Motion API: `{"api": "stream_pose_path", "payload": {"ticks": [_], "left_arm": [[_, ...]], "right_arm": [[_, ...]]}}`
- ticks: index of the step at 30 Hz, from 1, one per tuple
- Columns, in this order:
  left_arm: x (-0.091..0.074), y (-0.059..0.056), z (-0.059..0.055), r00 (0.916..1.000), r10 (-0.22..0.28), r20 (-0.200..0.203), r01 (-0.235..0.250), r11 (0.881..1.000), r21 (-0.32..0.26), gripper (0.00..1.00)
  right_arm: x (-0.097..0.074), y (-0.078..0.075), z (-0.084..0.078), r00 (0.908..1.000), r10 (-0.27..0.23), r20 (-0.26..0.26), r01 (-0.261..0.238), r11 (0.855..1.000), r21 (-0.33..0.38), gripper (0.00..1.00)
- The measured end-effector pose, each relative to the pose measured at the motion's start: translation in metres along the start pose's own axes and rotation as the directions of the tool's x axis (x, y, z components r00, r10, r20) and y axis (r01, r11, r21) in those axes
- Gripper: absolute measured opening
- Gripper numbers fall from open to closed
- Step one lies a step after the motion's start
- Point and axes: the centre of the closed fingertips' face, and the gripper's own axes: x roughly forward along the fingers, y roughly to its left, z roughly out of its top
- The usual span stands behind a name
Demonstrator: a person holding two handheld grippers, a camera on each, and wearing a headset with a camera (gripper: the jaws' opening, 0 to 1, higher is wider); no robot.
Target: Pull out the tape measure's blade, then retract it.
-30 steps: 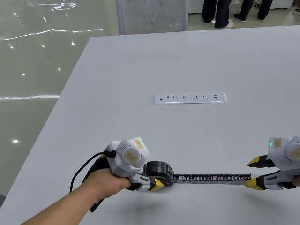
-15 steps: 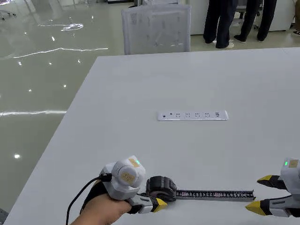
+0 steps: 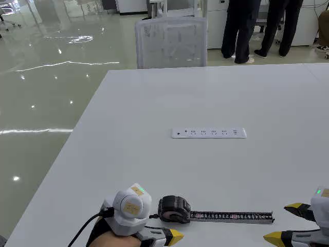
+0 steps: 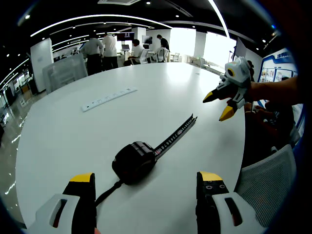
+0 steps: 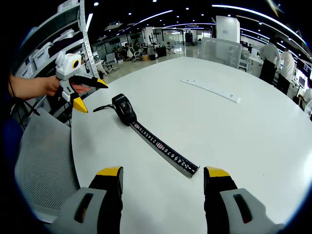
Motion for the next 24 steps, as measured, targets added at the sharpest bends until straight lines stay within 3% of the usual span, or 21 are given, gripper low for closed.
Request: {"api": "stream_pose_path", "payload": {"ticks": [3, 13, 24], "left_arm": [[-0.006, -0.002, -0.004, 0.9999, 0.017, -0.002, -0.017, 1.000, -0.003, 0.87], [-0.022, -0.008, -0.002, 0.9989, 0.044, 0.016, -0.044, 0.999, -0.026, 0.89], [-0.037, -0.015, 0.000, 0.9970, 0.066, 0.040, -0.064, 0.996, -0.061, 0.91]], "right_arm": [[-0.006, 0.007, 0.003, 0.9995, -0.013, 0.030, 0.012, 0.999, 0.032, 0.65], [-0.024, 0.025, 0.006, 0.9954, -0.061, 0.074, 0.053, 0.994, 0.101, 0.68], [-0.050, 0.033, 0.012, 0.9867, -0.118, 0.111, 0.096, 0.977, 0.190, 0.72]]}}
